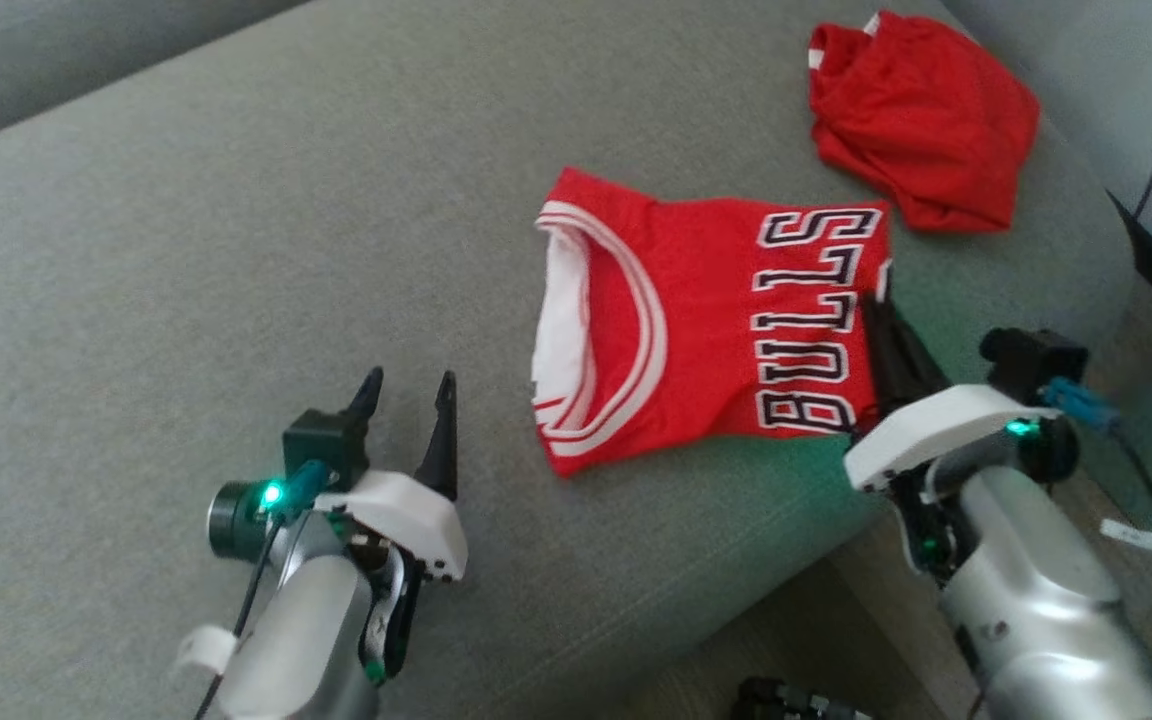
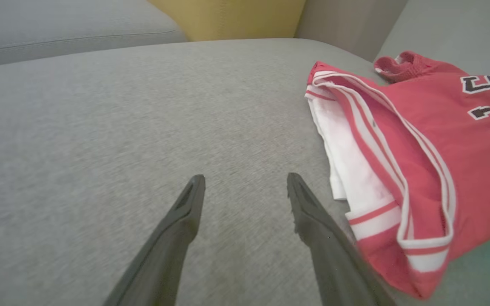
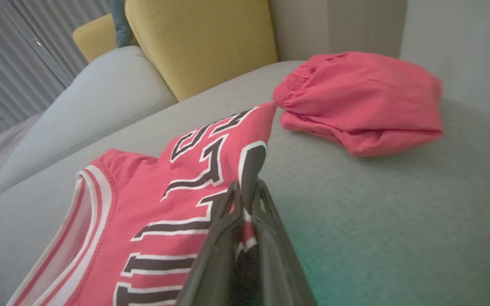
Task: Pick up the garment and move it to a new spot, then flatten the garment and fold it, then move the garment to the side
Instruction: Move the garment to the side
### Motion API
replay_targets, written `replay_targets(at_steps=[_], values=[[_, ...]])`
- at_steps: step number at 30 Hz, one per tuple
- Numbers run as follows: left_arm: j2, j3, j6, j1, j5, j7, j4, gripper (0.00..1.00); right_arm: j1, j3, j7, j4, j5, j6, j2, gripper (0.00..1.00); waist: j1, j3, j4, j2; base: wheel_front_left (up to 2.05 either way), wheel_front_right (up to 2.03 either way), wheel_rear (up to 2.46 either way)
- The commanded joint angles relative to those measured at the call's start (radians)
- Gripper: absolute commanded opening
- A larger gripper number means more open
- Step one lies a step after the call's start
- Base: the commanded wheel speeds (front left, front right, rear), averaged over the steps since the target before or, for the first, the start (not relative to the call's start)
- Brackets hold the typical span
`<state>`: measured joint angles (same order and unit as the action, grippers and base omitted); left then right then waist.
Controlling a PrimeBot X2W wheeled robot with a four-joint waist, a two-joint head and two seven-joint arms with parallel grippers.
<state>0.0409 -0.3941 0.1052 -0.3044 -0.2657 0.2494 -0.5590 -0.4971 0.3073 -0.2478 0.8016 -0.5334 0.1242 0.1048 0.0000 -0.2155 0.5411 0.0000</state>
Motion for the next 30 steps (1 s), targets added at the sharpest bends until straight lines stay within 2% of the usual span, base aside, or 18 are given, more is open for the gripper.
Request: replay_targets(at_steps=[1,6,9,17,21,22,23,24,25,27,30], values=[[0.009,0.019,0.000,-0.038,0.003,0.012,0.015,1.00,-0.017,0.005,-0.014,-0.037,0.012,0.007,0.009,0.00,0.0000,-0.023,0.012,0.0000,0.00,0.00,0.00],[0.009,0.014,0.011,-0.031,0.009,0.012,0.028,1.00,-0.090,0.015,-0.014,-0.017,0.069,0.007,0.057,0.00,0.0000,-0.036,0.004,0.0000,0.00,0.00,0.00],[0.009,0.009,0.012,-0.020,0.015,0.012,0.040,1.00,-0.169,0.006,-0.011,0.022,0.093,0.007,0.106,0.00,0.0000,-0.050,-0.037,0.0000,0.00,0.00,0.00],[0.009,0.011,0.011,-0.014,0.031,0.012,0.059,1.00,-0.390,-0.074,-0.009,0.200,0.252,0.007,0.307,0.00,0.0000,-0.088,-0.143,0.0000,0.00,0.00,0.00],[0.009,0.024,0.014,-0.015,0.033,0.012,0.065,1.00,-0.453,-0.120,-0.011,0.263,0.360,0.007,0.376,0.00,0.0000,-0.096,-0.172,0.0000,0.00,0.00,0.00],[0.009,0.027,0.012,-0.014,0.034,0.012,0.066,1.00,-0.463,-0.132,-0.012,0.274,0.383,0.007,0.383,0.05,0.0000,-0.096,-0.177,0.0000,0.00,0.00,0.00],[0.009,0.029,0.012,-0.013,0.036,0.012,0.066,1.00,-0.471,-0.148,-0.012,0.281,0.403,0.007,0.387,0.23,0.0000,-0.095,-0.180,0.0000,0.00,0.00,0.00],[0.009,0.032,0.012,-0.011,0.036,0.012,0.066,1.00,-0.476,-0.168,-0.013,0.280,0.430,0.007,0.391,0.84,0.0000,-0.093,-0.182,0.0000,0.00,0.00,0.00],[0.009,0.036,0.013,-0.009,0.037,0.012,0.068,1.00,-0.479,-0.195,-0.013,0.274,0.451,0.007,0.391,1.00,0.0000,-0.091,-0.183,0.0000,0.00,0.00,0.00],[0.009,0.044,0.014,-0.004,0.036,0.012,0.070,1.00,-0.469,-0.245,-0.013,0.252,0.493,0.007,0.370,1.00,0.0000,-0.081,-0.185,0.0000,0.00,0.00,0.00],[0.009,0.050,0.014,0.006,0.034,0.012,0.075,1.00,-0.426,-0.311,-0.014,0.176,0.527,0.007,0.303,1.00,0.0000,-0.060,-0.191,0.0000,0.00,0.00,0.00]])
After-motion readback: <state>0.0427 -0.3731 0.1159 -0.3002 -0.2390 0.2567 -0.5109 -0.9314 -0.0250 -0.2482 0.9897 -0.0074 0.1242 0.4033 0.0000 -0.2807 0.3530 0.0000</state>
